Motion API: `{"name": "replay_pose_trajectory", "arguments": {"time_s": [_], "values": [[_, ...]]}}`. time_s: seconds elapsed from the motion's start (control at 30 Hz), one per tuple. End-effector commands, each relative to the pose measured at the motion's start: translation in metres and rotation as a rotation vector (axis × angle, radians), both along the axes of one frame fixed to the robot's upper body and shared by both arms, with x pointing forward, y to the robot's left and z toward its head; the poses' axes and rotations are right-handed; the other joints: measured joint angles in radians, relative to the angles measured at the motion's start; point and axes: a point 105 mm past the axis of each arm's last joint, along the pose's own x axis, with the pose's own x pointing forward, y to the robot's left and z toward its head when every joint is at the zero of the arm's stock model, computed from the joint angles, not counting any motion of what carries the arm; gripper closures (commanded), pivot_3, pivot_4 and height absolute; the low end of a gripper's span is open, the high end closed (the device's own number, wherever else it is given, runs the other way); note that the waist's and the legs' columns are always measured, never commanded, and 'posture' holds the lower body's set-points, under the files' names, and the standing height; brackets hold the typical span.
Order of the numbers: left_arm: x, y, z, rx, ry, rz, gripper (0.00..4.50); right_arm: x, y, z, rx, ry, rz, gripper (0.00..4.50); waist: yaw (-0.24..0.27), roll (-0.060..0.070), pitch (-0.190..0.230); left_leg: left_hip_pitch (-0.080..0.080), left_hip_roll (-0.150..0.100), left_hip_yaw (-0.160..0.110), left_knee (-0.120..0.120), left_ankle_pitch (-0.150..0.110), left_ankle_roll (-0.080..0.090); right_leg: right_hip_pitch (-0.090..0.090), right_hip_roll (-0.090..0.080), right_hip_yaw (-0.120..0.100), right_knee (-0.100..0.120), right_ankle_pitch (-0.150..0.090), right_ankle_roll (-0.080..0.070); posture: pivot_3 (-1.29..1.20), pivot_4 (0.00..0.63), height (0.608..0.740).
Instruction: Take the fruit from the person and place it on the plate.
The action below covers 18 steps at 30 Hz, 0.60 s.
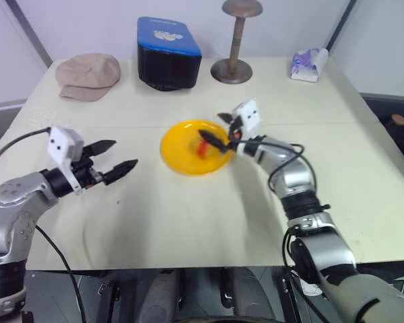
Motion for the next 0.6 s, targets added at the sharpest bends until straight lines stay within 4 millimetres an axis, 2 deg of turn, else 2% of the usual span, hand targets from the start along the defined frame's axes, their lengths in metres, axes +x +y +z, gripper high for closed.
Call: {"name": "replay_pose_trajectory", "arguments": {"time_s": [0.03, 0.17, 0.27, 0.43, 0.6], "values": [[0.002, 0.023, 0.018, 0.004, -0.093, 0.11, 0.0, -0.013, -0.028, 0.029, 0.009, -0.086, -0.028, 0.06, -0.001, 0.0, 0.0, 0.0, 0.0, 0.0, 0.0, 0.0, 0.0, 0.0, -0.001, 0.0, 0.0, 0.0, 0.0, 0.0, 0.15, 0.74], [-0.002, 0.04, 0.016, 0.017, -0.11, 0.199, 0.0, -0.026, -0.066, 0.026, -0.04, -0.071, -0.116, 0.06, -0.001, -0.001, 0.0, 0.0, 0.0, 0.0, -0.001, 0.0, 0.0, 0.0, -0.001, 0.0, 0.0, 0.0, 0.0, 0.0, 0.15, 0.74], [-0.005, 0.048, 0.008, 0.03, -0.102, 0.259, 0.0, -0.035, -0.082, 0.02, -0.043, -0.041, -0.157, 0.06, -0.005, 0.0, 0.0, 0.0, 0.001, 0.002, -0.001, 0.0, 0.0, 0.0, -0.001, 0.001, 0.0, 0.0, 0.0, 0.0, 0.15, 0.74], [-0.01, 0.051, -0.005, 0.011, -0.087, 0.318, 0.0, -0.046, -0.09, -0.001, -0.069, 0.021, -0.181, 0.06, -0.001, -0.001, 0.0, 0.0, 0.002, 0.002, 0.0, 0.0, 0.0, 0.0, -0.001, 0.003, 0.0, -0.002, -0.003, 0.0, 0.15, 0.74], [-0.008, 0.048, -0.014, -0.014, -0.073, 0.327, 0.0, -0.044, -0.09, -0.011, -0.062, 0.048, -0.192, 0.06, 0.0, -0.001, 0.0, 0.0, 0.001, 0.002, 0.0, 0.0, 0.0, 0.0, -0.001, 0.003, -0.001, -0.002, -0.003, 0.0, 0.15, 0.74]]}}
